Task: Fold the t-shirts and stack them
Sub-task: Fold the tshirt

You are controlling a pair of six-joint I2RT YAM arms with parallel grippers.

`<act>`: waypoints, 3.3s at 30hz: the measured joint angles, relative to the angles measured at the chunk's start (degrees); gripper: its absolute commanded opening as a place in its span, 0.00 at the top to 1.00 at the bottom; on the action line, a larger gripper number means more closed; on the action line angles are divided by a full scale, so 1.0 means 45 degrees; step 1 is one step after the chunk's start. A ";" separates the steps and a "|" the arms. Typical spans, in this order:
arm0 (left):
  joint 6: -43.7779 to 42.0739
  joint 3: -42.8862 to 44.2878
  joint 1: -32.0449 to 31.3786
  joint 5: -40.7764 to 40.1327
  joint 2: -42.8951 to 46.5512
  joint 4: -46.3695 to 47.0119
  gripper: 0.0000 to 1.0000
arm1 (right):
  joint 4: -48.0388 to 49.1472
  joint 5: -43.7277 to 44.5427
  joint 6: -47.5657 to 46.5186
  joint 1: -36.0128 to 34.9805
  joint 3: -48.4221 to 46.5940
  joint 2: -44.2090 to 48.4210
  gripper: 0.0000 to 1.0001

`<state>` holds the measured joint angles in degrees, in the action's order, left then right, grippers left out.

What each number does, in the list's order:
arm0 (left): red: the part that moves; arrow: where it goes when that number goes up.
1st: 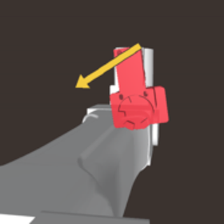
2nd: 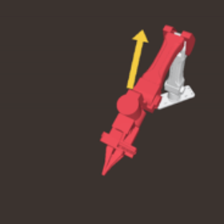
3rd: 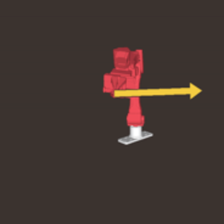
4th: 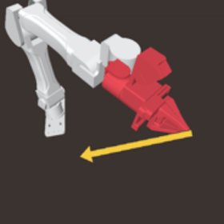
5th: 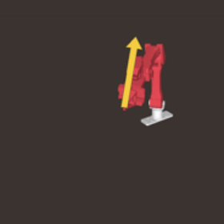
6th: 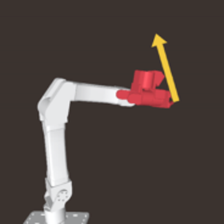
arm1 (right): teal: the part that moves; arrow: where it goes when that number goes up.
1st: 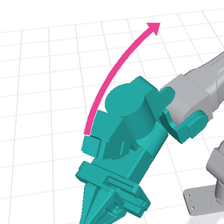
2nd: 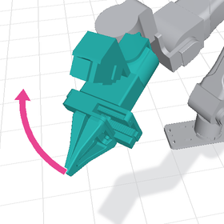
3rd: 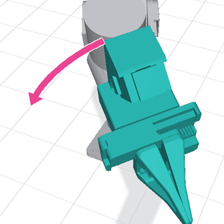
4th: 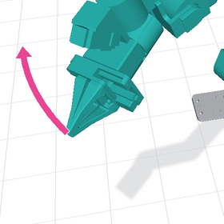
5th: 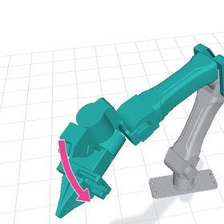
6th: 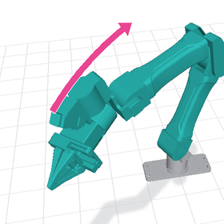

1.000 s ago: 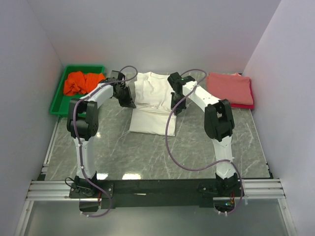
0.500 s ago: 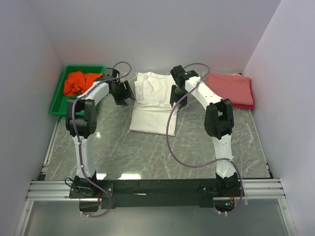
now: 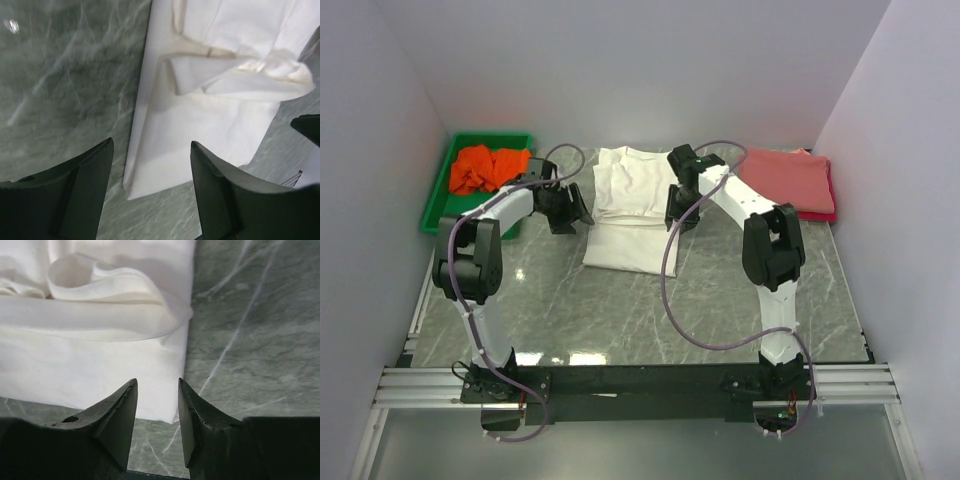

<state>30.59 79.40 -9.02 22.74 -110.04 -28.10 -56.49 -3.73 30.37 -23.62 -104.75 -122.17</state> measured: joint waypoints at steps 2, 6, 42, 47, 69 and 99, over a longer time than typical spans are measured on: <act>0.0000 -0.0384 -0.0058 0.0097 0.0019 0.0019 0.32 | 0.0126 -0.0097 0.0010 -0.0146 -0.0010 0.0000 0.55; -0.0044 -0.0908 -0.0306 0.0083 0.0019 0.0039 0.33 | 0.0107 -0.0238 0.0063 -0.0549 -0.0588 -0.0228 0.55; -0.0996 -0.3118 -0.0699 -0.0010 0.0801 -0.0257 0.59 | 0.2195 0.0942 0.2385 0.0155 -0.4959 -0.3716 0.54; -0.1001 -0.3118 -0.0719 0.0010 0.0826 -0.0340 0.58 | 0.2623 0.0913 0.2273 0.0306 -0.4070 -0.2404 0.53; -0.0986 -0.3512 -0.0719 0.0321 0.1083 -0.0282 0.59 | 0.3429 -0.0403 0.2336 -0.1904 0.6630 0.3614 0.52; -0.0986 -0.3512 -0.0811 0.0389 0.1059 -0.0282 0.59 | 0.3759 0.0243 0.2667 -0.1749 0.7169 0.2905 0.68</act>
<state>26.15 63.59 -12.67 24.49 -105.27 -29.36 -39.57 -2.63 42.37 -31.48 -72.49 -109.10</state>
